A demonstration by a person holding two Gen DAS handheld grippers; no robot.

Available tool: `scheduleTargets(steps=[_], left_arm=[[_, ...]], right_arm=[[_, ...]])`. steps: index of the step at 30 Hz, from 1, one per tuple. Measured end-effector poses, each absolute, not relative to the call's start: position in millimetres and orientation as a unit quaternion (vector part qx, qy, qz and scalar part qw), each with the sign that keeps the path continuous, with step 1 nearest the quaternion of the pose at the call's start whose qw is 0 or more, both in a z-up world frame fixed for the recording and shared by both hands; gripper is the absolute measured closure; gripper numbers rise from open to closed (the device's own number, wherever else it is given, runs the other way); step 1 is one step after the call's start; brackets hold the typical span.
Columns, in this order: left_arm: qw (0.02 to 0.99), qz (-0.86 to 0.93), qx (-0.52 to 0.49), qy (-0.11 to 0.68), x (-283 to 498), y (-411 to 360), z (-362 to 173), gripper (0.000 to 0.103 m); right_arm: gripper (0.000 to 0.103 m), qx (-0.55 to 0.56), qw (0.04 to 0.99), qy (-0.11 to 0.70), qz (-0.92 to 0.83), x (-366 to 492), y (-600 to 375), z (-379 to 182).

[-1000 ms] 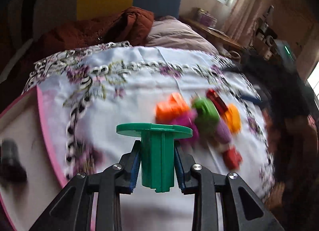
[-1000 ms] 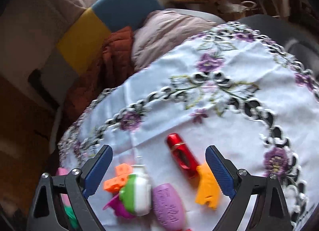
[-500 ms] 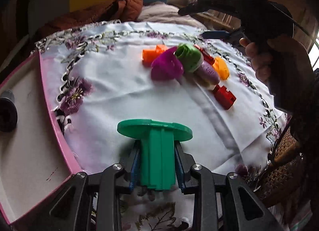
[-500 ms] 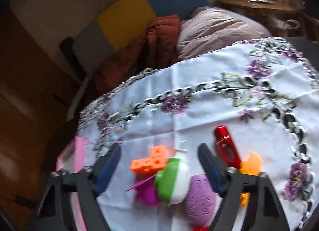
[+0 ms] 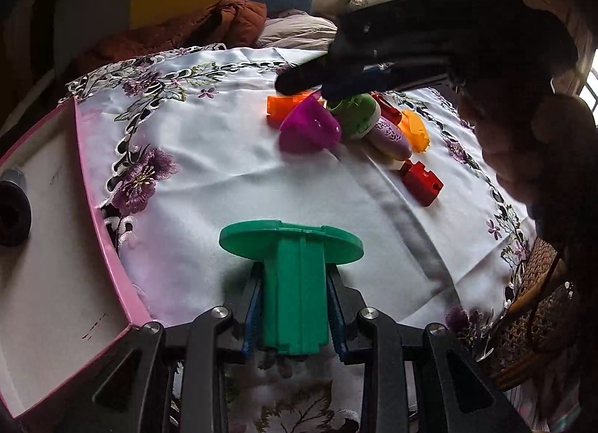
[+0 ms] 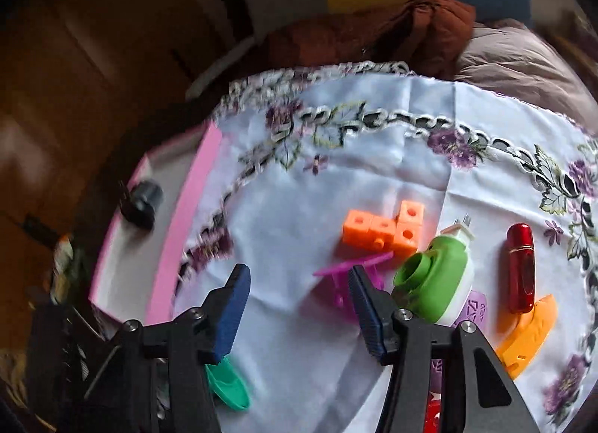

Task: Organize rigid objects
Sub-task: 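Carry the green piece toward the tray with the left gripper while the right grasps the magenta funnel cup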

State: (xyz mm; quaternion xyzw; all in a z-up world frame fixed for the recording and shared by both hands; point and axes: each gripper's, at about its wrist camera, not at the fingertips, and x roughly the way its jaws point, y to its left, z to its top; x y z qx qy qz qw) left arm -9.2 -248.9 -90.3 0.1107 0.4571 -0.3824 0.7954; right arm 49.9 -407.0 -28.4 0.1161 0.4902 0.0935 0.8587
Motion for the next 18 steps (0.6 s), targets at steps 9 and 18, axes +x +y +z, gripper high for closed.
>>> scheduleTargets(steps=[9, 18], left_arm=[[0.796, -0.385, 0.096, 0.457, -7.6, -246.7, -91.5, 0.073], [0.798, -0.385, 0.077, 0.458, -7.2, -244.5, -91.9, 0.073]], right_arm=[[0.048, 0.014, 0.848, 0.53, 0.021, 59.4, -397.4, -56.3], [0.07, 0.034, 0.843, 0.537, 0.013, 68.8, -401.3, -77.4]])
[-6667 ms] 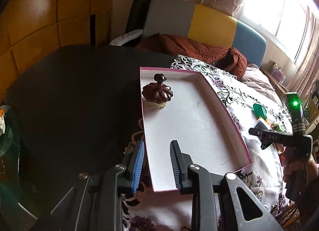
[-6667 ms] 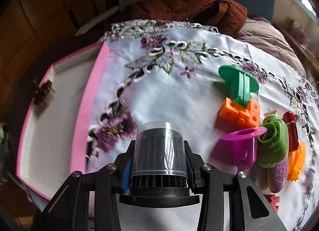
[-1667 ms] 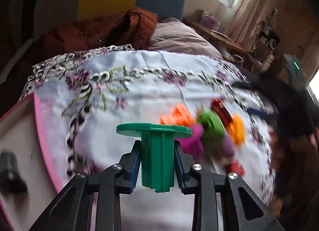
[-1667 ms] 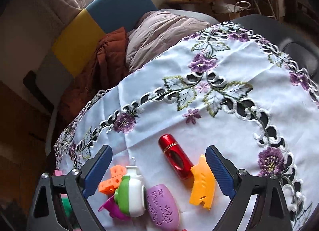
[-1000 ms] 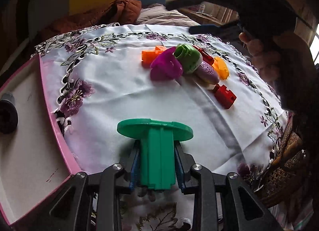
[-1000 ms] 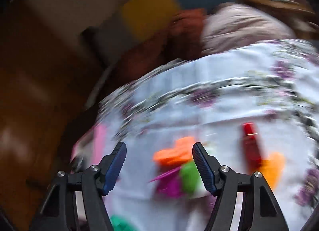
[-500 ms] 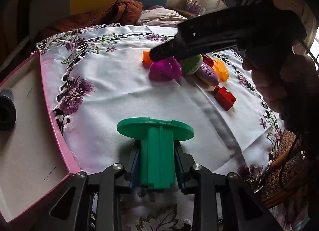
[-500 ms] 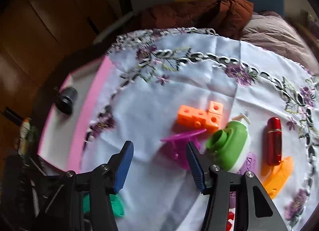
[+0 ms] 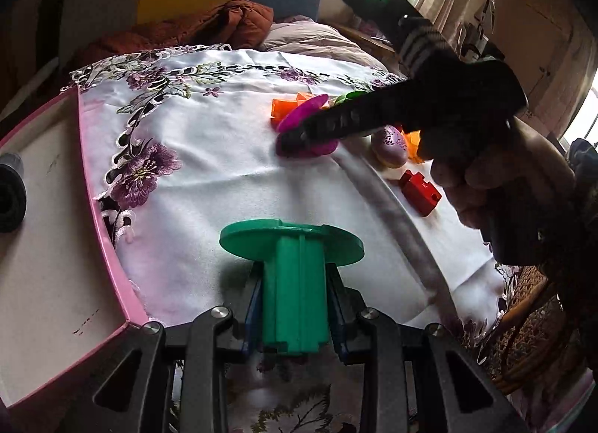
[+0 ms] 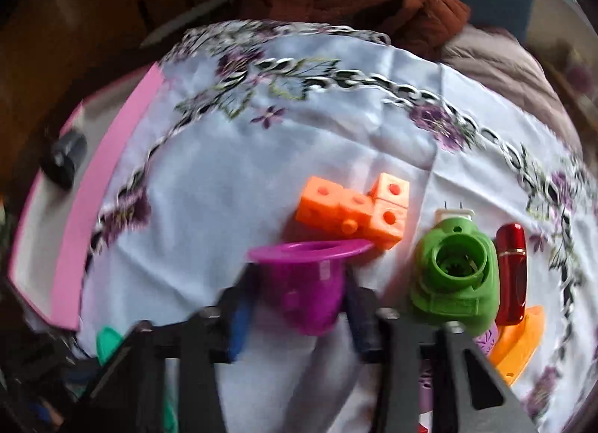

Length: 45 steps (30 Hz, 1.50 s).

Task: Organize rigid objects
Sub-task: 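Carry the green piece toward the tray with the left gripper while the right grasps the magenta funnel cup, then lower the green piece into the tray beside the black cylinder and open the left gripper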

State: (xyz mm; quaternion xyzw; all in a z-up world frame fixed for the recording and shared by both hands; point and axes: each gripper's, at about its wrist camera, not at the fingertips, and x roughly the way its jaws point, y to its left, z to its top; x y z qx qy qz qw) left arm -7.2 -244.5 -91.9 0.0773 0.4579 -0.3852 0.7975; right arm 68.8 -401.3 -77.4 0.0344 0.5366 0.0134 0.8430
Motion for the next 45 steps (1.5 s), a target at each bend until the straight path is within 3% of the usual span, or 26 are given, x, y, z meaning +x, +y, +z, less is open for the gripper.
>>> scheduleTargets(steps=[9, 21, 35, 45], left_arm=[[0.799, -0.39, 0.077, 0.451, -8.7, -241.3, -90.2, 0.073], [0.82, -0.383, 0.027, 0.424, -6.0, -203.7, -41.4, 0.073], [0.836, -0.254, -0.138, 0.467, 131.7, -118.3, -22.3, 0.073], [0.827, -0.207, -0.16, 0.498, 189.0, -119.9, -41.7, 0.073]], right_arm=[[0.07, 0.098, 0.837, 0.539, 0.016, 67.1, -416.1, -84.4], [0.07, 0.039, 0.849, 0.527, 0.012, 67.1, -401.0, -84.2], [0.07, 0.008, 0.852, 0.524, 0.011, 68.0, -396.4, -80.1], [0.07, -0.002, 0.851, 0.525, 0.013, 68.4, -395.2, -79.3]])
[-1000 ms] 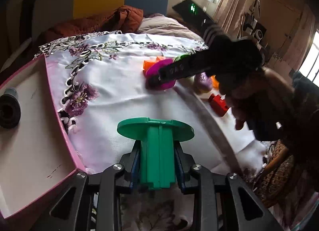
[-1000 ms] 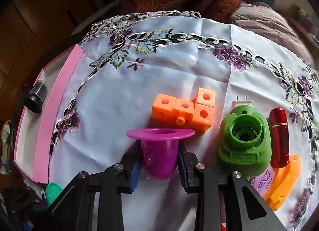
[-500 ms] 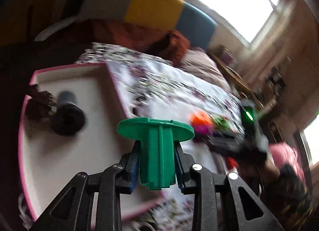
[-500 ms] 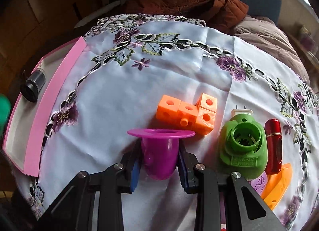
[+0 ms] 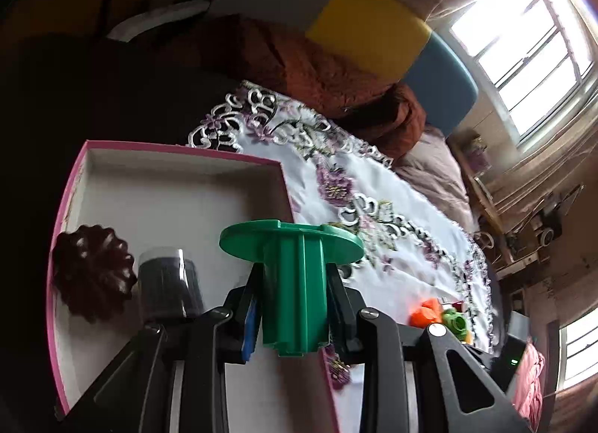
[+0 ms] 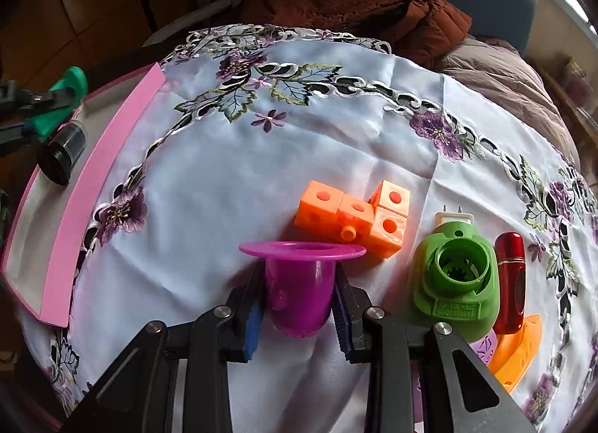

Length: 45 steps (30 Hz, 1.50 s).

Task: Organize rigid objects
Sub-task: 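Lower the green piece into the tray beside the black cylinder and open the left gripper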

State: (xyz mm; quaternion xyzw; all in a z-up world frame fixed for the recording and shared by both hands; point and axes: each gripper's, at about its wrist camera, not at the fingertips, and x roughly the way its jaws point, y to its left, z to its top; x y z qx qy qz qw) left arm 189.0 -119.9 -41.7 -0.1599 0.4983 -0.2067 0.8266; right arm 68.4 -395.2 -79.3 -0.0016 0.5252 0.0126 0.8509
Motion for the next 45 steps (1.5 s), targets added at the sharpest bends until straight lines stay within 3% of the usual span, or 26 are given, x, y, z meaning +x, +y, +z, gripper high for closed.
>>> scheduleTargets(steps=[12, 25, 45], left_arm=[[0.846, -0.17, -0.115, 0.491, 191.2, -115.1, -42.3, 0.069], [0.882, -0.194, 0.013, 0.429, 95.6, -118.8, -10.5, 0.068], [0.891, -0.16, 0.006, 0.425, 39.5, -80.4, -10.4, 0.069]], right_arm=[[0.07, -0.009, 0.851, 0.526, 0.013, 68.9, -393.6, -79.3], [0.07, -0.021, 0.853, 0.522, 0.014, 68.0, -392.9, -78.6], [0.07, -0.038, 0.86, 0.51, 0.009, 65.0, -389.4, -78.1]])
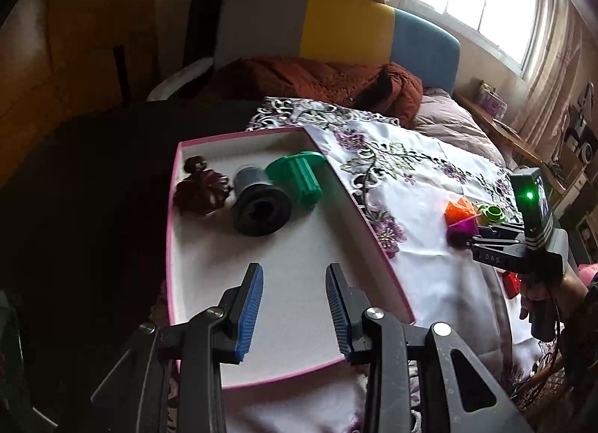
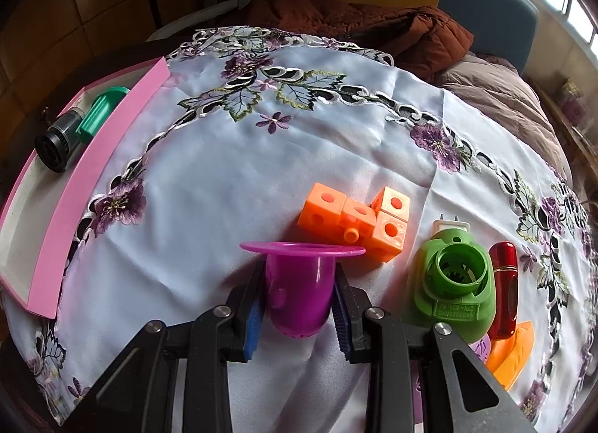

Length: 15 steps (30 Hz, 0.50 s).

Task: Organize rigid objects
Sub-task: 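Lower the green piece into the tray beside the black cylinder and open the left gripper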

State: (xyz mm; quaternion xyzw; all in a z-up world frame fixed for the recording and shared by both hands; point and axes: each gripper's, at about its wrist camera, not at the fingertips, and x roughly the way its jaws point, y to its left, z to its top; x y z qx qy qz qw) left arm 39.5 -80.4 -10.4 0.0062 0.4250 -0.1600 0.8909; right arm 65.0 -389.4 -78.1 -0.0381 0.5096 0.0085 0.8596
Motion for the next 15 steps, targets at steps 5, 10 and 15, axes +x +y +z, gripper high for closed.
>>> scheduleTargets(steps=[5, 10, 15], left_arm=[[0.891, -0.153, -0.006, 0.427, 37.2, -64.7, -12.2, 0.068], [0.891, -0.147, -0.018, 0.43, 37.2, -53.0, -14.7, 0.068], [0.891, -0.14, -0.028, 0.431, 36.4, -42.3, -17.1, 0.068]], right_arm=[[0.07, -0.055, 0.863, 0.503, 0.004, 62.3, -385.3, -78.9], [0.071, -0.045, 0.859, 0.509, -0.01, 64.3, -385.2, -78.6], [0.071, -0.031, 0.854, 0.517, -0.05, 66.2, -379.4, -76.1]])
